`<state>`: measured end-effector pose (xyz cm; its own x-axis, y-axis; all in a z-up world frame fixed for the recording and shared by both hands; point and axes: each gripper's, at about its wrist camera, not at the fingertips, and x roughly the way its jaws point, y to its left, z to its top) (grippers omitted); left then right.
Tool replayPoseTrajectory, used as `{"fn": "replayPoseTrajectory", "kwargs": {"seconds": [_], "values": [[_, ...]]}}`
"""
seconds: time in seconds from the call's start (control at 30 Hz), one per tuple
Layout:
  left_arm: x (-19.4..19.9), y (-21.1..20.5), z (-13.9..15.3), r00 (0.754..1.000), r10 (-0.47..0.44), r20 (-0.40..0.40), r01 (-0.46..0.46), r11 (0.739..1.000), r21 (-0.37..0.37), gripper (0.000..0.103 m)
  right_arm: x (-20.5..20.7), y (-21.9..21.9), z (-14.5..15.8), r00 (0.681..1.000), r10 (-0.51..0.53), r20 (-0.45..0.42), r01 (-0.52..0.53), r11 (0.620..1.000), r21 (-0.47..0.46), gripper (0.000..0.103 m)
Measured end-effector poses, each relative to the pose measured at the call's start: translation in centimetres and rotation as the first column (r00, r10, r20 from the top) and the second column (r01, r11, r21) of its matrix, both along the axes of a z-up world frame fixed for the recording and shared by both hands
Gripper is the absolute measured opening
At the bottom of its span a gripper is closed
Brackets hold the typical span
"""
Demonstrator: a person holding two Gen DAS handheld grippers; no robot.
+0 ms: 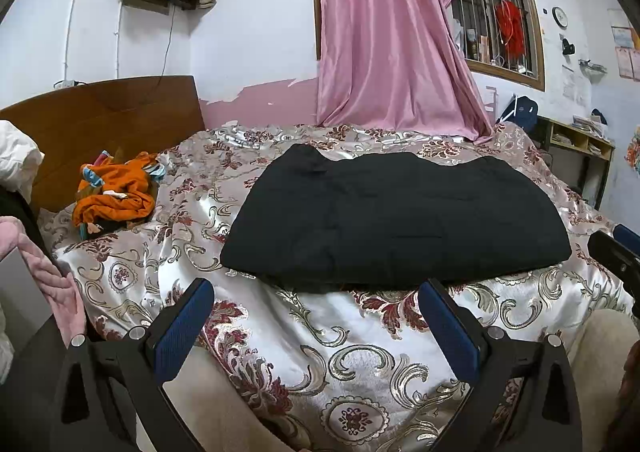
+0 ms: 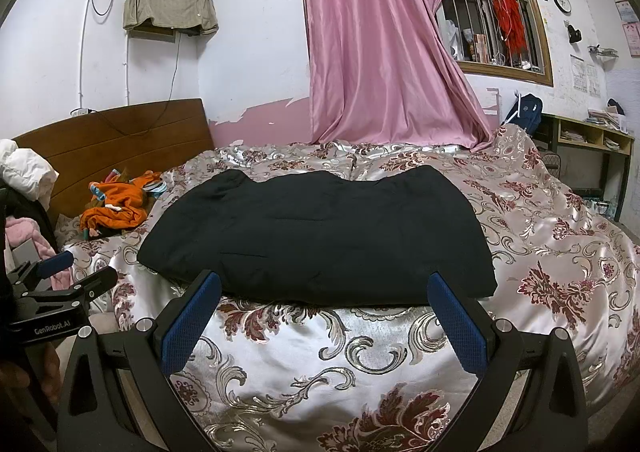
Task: Fold large clothes
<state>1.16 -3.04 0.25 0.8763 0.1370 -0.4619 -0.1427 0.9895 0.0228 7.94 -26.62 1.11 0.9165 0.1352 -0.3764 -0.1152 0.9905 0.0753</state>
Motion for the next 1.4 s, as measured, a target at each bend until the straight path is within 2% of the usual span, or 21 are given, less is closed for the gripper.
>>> {"fn": "replayPoseTrajectory", "kwargs": {"seconds": [1.07, 1.3, 1.4], "values": [[0.0, 0.1, 0.1, 1.000, 0.000, -0.002, 0.000, 1.000, 0.003, 0.103, 0.0, -0.2, 0.0, 1.000, 0.000, -0.003, 0.000, 1.000, 0.001, 0.101], [0.6, 0.9, -0.7, 0.999, 0.025, -0.048, -0.025, 1.000, 0.004, 0.103, 0.0, -0.2, 0.0, 1.000, 0.001, -0.003, -0.001, 1.000, 0.001, 0.101], [0.4, 1.1, -0.7, 0.999, 0.026, -0.037, -0.026, 1.000, 0.000, 0.103, 0.0, -0.2, 0.0, 1.000, 0.001, -0.003, -0.001, 1.000, 0.000, 0.101]]}}
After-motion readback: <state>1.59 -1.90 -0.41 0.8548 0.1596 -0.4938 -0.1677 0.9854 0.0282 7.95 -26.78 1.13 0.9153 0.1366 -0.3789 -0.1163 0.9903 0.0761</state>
